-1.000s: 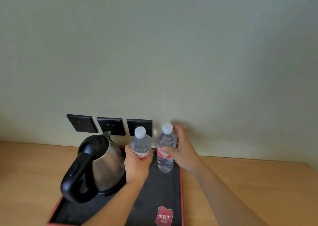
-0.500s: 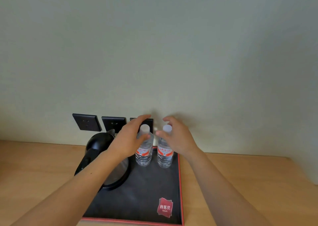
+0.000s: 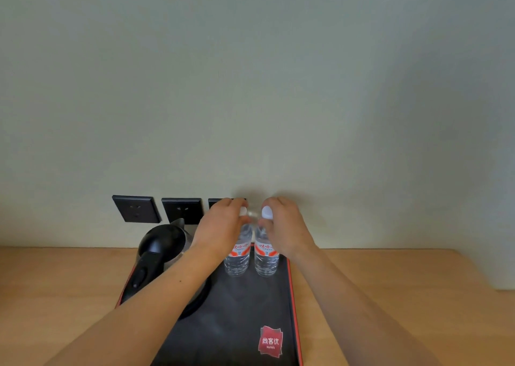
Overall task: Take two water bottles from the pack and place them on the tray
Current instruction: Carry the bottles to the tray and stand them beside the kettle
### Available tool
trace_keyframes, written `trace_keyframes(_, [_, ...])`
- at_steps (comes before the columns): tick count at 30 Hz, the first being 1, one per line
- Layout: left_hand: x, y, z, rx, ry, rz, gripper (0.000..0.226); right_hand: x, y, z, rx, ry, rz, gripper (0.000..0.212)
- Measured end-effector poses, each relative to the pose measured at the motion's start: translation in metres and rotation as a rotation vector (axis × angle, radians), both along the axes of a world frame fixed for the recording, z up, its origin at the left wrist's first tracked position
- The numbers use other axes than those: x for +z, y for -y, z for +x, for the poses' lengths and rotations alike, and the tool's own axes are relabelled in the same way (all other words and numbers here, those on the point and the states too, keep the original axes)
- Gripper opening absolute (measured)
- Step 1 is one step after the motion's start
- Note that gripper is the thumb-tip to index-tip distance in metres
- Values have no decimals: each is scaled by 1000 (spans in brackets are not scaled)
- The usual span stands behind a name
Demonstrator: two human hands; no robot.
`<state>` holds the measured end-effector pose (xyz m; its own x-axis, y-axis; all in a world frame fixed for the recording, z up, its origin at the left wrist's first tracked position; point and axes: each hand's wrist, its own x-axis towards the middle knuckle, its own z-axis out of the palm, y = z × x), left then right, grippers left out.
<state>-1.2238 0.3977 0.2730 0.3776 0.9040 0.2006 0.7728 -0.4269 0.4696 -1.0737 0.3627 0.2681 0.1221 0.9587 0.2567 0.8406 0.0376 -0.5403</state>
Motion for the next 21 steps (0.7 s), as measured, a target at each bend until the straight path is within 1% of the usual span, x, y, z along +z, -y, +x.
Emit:
trace_keyframes(3, [-3,-2,3,-10,-7,36,37,-1,-2,3,18,4,15,18])
trace_keyframes(10, [-3,-4,-7,-12,32,35,37,1,-7,17,27,-54,31,16])
trace_keyframes(13, [0,-4,-8,-26,47,30,37,0,-7,19,21,-77,36,17])
trace_keyframes(17, [2,2,-5,-80,13,13,38,0,-5,13,46,-115,11,23])
trace_keyframes(21, [0,4,-6,-66,19,12,42,-2,-5,10,6,-132,13,26])
